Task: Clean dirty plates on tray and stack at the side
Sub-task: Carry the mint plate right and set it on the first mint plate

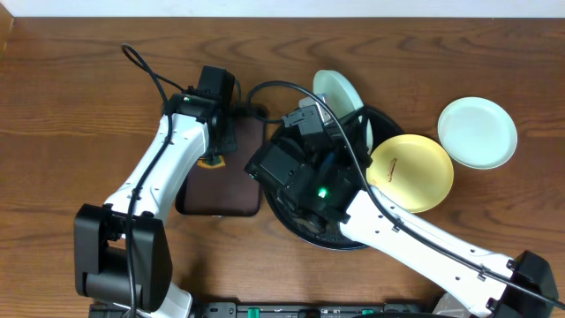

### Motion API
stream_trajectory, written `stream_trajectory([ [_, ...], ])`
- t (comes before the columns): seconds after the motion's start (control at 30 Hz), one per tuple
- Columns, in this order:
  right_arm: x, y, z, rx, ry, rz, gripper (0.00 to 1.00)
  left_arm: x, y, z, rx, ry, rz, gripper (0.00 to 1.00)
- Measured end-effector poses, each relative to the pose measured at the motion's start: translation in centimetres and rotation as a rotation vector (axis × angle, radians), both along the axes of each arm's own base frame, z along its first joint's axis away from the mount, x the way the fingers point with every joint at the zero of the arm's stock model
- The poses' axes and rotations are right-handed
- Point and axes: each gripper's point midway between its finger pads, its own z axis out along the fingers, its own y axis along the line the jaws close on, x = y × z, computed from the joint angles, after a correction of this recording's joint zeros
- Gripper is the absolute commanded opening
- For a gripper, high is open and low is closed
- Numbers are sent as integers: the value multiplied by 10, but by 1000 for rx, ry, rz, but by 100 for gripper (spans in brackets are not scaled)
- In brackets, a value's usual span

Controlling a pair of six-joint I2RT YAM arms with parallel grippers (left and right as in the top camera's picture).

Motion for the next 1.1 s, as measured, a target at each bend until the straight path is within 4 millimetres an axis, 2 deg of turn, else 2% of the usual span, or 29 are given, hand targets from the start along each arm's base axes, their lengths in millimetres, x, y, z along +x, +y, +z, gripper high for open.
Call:
stream_trajectory([
  [0.1, 6, 2, -11, 61, 44, 14, 1, 0, -2, 0, -9, 2, -2, 8],
  [0.3, 26, -8, -38, 206, 161, 11, 1, 0, -3, 0, -15, 3, -4, 8],
  [0.4, 40, -15, -64, 340, 281, 22, 1, -1, -3, -1, -16, 4, -3, 8],
  [0.5, 58, -34, -90, 517, 410, 14, 1, -1, -4, -1, -23, 5, -5, 8],
  [0.63, 81, -69, -110, 780, 519, 7, 1, -1, -6, -1, -32, 7, -7, 8],
  [0.77, 100, -139, -114, 1067, 517, -45, 1, -1, -6, -1, -33, 7, -7, 8],
  [0.87, 103, -212, -111, 1207, 431, -144, 1, -1, -6, -1, -33, 6, -7, 8],
  [0.9, 100, -243, -110, 1241, 385, -195, 1, -1, -6, -1, -33, 6, -7, 8],
  [1.0, 84, -313, -109, 1294, 275, -322, 1, 0, -6, -1, -34, 2, -7, 8],
  [1.07, 66, -356, -110, 1319, 210, -414, 1, 1, -6, -1, -35, 0, -7, 8],
  [1.1, 59, -371, -111, 1327, 186, -449, 1, 1, -6, -1, -34, 0, -7, 8],
])
